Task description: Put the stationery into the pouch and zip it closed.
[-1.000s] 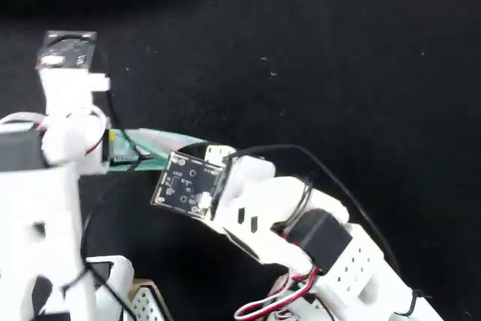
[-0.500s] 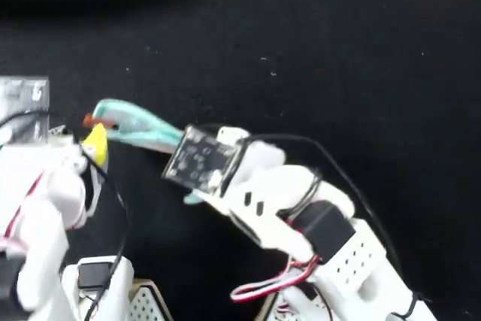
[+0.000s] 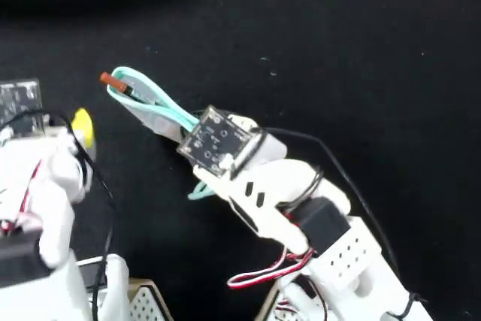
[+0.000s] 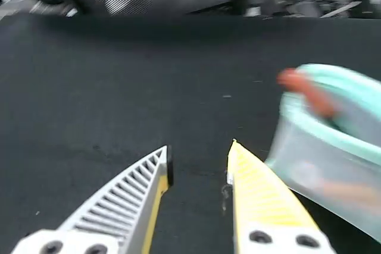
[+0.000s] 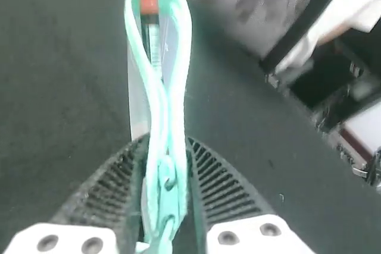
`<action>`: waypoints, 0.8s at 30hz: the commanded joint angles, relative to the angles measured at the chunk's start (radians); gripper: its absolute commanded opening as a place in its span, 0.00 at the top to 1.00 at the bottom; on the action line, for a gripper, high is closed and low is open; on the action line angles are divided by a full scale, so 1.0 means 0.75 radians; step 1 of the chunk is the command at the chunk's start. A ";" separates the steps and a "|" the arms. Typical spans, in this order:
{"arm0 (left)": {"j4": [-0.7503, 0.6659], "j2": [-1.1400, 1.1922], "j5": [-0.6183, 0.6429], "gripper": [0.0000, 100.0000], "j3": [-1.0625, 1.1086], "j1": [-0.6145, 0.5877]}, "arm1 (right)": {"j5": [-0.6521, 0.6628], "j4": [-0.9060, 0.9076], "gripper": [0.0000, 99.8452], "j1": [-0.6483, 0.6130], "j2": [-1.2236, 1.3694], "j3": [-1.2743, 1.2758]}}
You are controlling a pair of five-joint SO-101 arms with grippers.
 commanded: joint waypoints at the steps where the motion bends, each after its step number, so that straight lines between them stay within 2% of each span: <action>1: -0.211 -0.008 0.012 0.82 0.161 -0.077 | -0.055 0.129 0.99 -0.018 -0.036 -0.281; 4: -0.274 -0.008 0.014 0.82 0.236 -0.077 | -0.063 0.160 0.99 -0.018 0.001 -0.388; 9: -0.282 -0.008 0.065 0.82 0.255 -0.075 | -0.065 0.151 0.99 -0.014 0.050 -0.365; 13: -0.282 -0.006 0.082 0.82 0.275 -0.013 | -0.051 0.086 0.99 0.008 0.101 -0.134; 17: -0.282 -0.006 0.080 0.82 0.314 0.073 | -0.008 -0.039 0.99 0.145 0.083 0.081; 20: -0.303 -0.006 0.080 0.82 0.353 0.165 | 0.002 0.035 0.99 0.203 -0.015 0.099; 24: -0.407 -0.006 0.080 0.82 0.422 0.189 | 0.004 0.143 0.99 0.203 -0.175 0.126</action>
